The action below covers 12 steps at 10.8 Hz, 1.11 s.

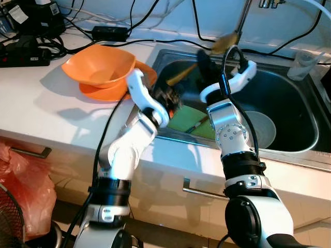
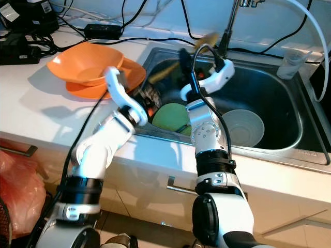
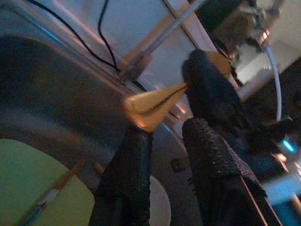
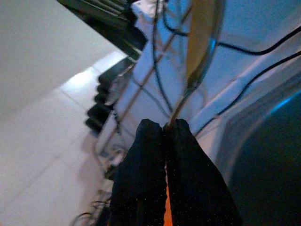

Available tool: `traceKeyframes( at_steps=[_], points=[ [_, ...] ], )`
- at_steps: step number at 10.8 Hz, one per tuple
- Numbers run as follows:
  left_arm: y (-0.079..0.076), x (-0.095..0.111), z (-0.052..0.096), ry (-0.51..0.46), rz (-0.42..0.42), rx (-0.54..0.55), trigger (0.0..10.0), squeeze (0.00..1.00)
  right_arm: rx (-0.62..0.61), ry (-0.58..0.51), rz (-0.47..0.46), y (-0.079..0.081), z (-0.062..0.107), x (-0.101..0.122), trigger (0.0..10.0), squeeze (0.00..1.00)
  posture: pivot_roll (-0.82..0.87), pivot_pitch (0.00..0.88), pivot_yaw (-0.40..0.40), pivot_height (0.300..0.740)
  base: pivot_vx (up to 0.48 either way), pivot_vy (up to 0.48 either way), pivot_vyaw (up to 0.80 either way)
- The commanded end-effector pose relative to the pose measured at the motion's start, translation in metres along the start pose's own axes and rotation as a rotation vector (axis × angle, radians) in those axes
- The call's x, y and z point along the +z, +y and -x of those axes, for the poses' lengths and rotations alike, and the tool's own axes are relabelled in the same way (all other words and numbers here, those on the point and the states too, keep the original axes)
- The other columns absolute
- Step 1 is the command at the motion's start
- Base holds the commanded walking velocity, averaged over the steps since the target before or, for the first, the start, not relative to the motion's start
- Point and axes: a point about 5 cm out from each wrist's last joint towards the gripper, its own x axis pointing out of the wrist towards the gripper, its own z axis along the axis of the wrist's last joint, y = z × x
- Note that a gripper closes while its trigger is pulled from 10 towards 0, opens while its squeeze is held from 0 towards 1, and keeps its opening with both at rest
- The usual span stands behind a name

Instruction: Kitchen organization

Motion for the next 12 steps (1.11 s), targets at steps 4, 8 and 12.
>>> traceKeyframes(
  at_steps=[4, 8, 12],
  points=[
    [-0.009, 0.009, 0.01, -0.017, -0.184, -0.059, 10.0, 1.0, -0.141, 0.035, 0.325, -0.036, 0.015, 0.01, 10.0, 0.0, 0.13, 0.062, -0.033, 0.74, 0.0, 0.0, 0.0],
    [-0.001, 0.009, 0.021, 0.003, -0.257, -0.027, 10.0, 1.0, -0.229, 0.157, 0.601, -0.068, 0.039, 0.006, 10.0, 0.0, 0.14, 0.07, -0.041, 0.74, 0.0, 0.0, 0.0],
    [0.001, 0.007, 0.025, 0.019, -0.295, -0.022, 10.0, 1.0, -0.336, 0.279, 0.796, -0.096, 0.059, 0.002, 10.0, 0.0, 0.14, 0.073, -0.038, 0.74, 0.0, 0.0, 0.0]
  ],
)
